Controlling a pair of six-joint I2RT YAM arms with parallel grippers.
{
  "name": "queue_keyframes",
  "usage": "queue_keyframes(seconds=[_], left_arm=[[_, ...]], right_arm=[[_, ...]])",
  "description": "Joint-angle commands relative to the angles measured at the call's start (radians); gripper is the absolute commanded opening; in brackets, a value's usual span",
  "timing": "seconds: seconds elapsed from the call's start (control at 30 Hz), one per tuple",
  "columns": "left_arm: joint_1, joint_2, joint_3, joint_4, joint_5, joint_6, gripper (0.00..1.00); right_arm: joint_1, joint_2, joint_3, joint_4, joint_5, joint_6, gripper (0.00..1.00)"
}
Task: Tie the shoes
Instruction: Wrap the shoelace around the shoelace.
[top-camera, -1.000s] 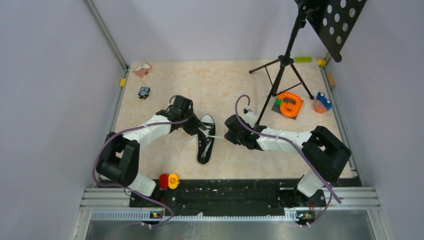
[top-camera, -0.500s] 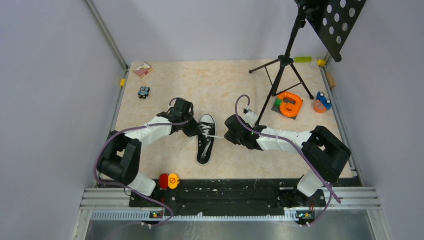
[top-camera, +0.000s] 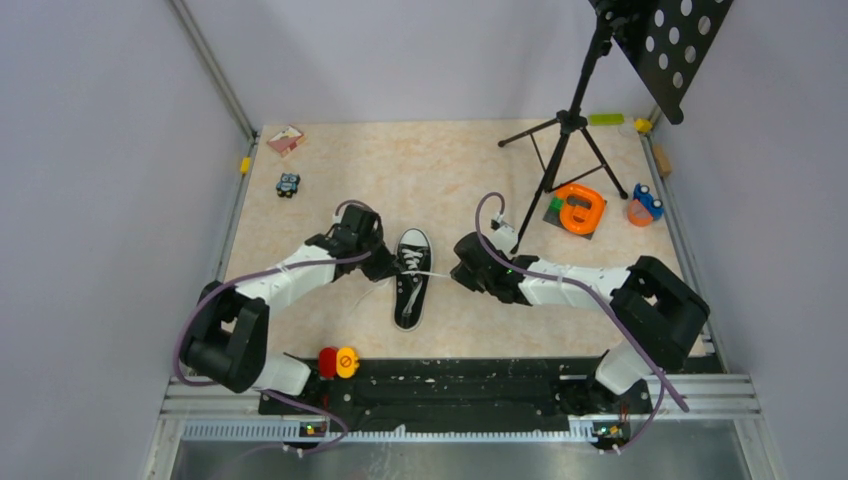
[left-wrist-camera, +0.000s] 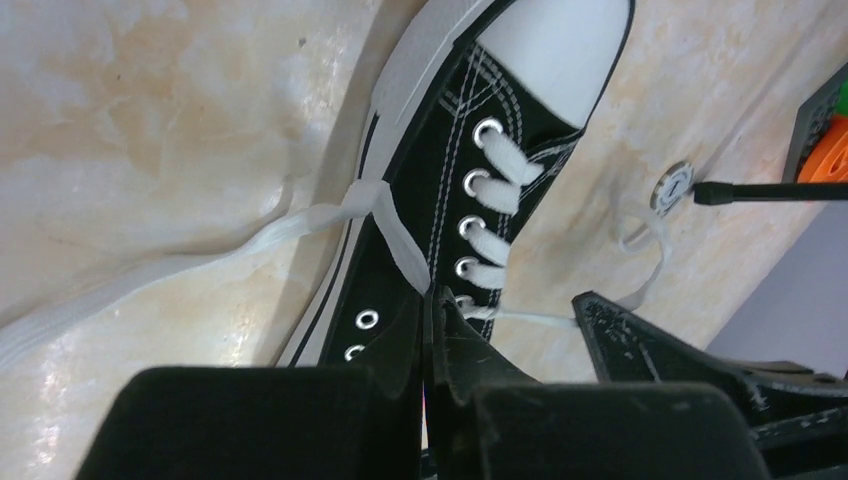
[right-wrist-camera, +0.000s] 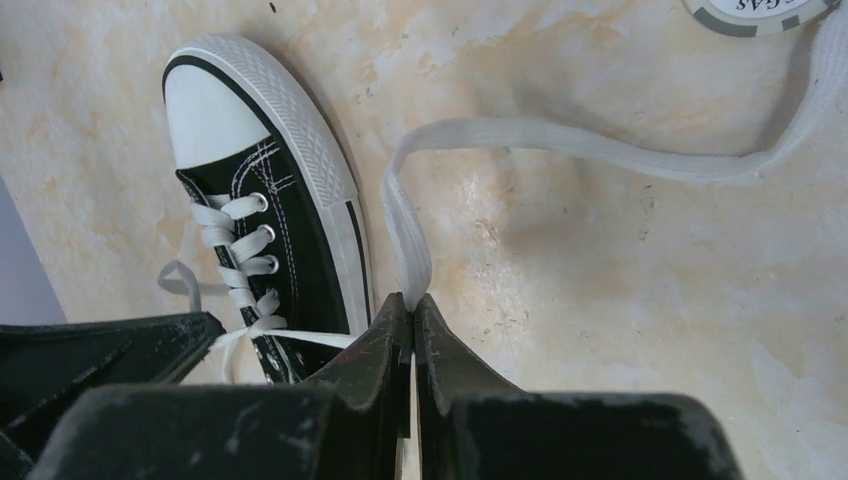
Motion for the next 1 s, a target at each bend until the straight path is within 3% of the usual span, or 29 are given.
queue_keyframes(seconds=[0.0,0.53,0.9,0.97], left_arm=[[-0.002,-0.061,-0.088,0.028,-0.001,0.027,0.00],[-0.003,-0.080,-0.048,0.024,-0.036,0.136,0.00],[-0.006,-0.073,-0.050,0.081,0.029,0.182,0.00],[-0.008,-0.072,-0.047,0.083,0.043,0.181,0.00]], right_arm=[[-0.001,-0.034,-0.015,0.016,0.030,-0.002,0.00],[0.006,-0.053,-0.011,0.004,0.052,-0.015,0.00],[0.008,-0.014,0.010,0.001,0.008,-0.056,0.00],[0.008,-0.011,0.012,0.001,-0.006,-0.073,0.05]])
